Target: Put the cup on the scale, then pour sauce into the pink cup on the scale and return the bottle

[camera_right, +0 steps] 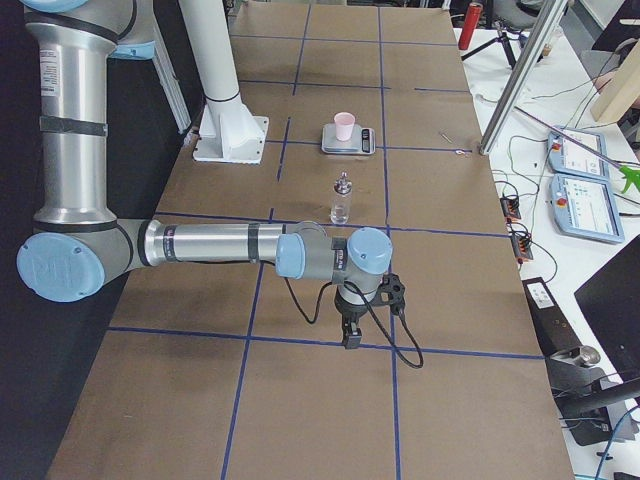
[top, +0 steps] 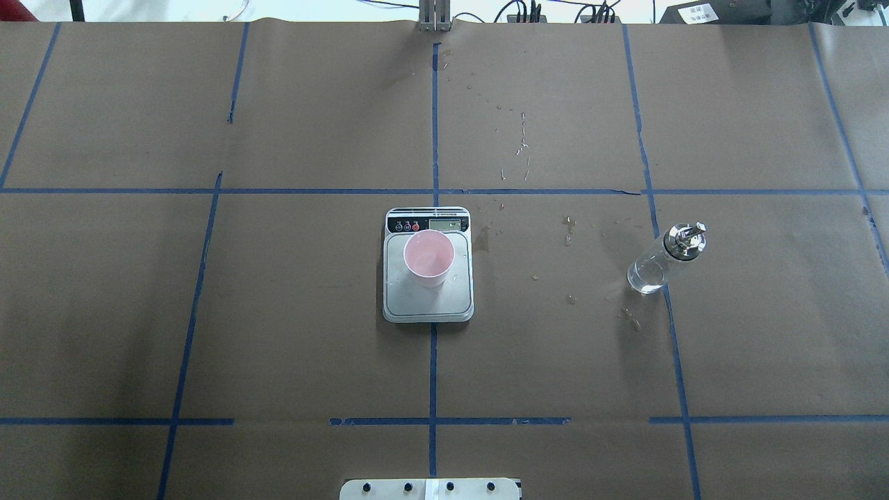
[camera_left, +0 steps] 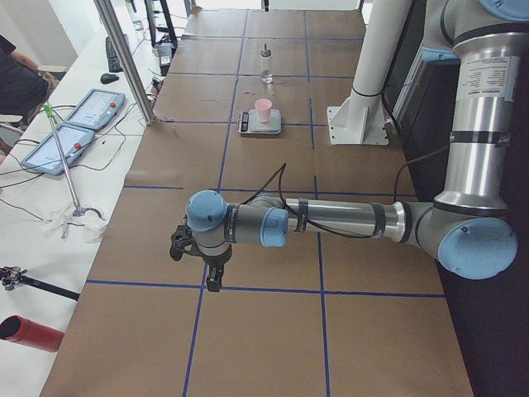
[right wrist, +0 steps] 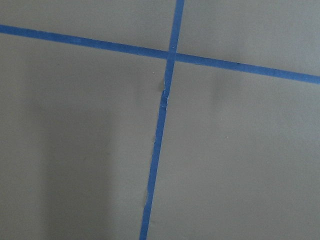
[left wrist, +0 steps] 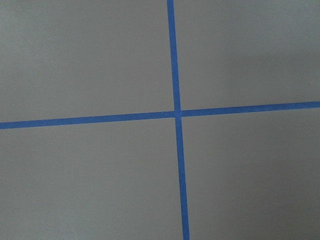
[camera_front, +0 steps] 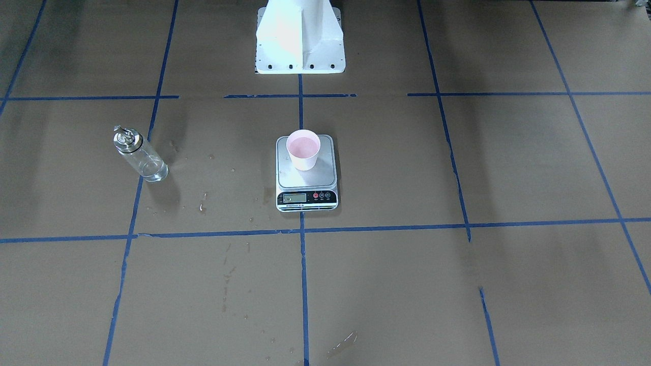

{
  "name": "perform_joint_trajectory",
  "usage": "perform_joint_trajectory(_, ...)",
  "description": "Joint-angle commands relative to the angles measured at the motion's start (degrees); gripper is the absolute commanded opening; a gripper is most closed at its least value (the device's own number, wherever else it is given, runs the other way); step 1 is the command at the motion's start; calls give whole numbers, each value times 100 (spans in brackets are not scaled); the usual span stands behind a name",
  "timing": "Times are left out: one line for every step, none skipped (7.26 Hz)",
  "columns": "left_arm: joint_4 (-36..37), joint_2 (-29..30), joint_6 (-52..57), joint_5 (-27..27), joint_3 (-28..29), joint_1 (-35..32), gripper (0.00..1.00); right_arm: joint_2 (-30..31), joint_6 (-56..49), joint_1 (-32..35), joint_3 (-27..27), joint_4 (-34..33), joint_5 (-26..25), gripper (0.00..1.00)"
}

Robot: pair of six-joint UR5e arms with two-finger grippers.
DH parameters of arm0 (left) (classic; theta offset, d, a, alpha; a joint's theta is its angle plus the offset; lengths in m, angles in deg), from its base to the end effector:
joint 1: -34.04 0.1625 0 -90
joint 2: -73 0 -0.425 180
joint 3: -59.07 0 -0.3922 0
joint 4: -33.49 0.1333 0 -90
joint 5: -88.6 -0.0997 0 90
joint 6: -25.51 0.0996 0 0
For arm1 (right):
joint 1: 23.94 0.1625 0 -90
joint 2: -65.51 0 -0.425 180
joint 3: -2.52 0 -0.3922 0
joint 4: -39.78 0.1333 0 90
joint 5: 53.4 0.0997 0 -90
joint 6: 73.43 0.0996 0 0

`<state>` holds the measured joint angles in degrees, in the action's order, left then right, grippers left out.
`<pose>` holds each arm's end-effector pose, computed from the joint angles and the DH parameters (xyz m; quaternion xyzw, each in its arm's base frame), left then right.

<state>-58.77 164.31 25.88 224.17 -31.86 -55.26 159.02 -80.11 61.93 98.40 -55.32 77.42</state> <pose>-0.0560 -0.5072 0.6337 0.0351 0.3871 0.0238 0.9211 0.0348 -0.4656 0.6505 -0.0146 -0.3490 -0.0800 0.9336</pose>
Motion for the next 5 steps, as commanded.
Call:
perform_joint_trajectory(6,-8,-2,-4,-12,0,100,0,0,9,-8,0,39,100)
perform_joint_trajectory(-3,-8,-2,5,5,0,100,0,0,9,-8,0,40,100)
perform_joint_trajectory(-3,-17,-2,5,14,0,100,9,0,0,-8,0,48,100)
perform_joint_trajectory(-3,-17,-2,5,23,9,100,18,0,9,-8,-9,83,100)
perform_joint_trajectory(-3,-17,-2,5,23,9,100,53,-9,9,-8,0,144,100)
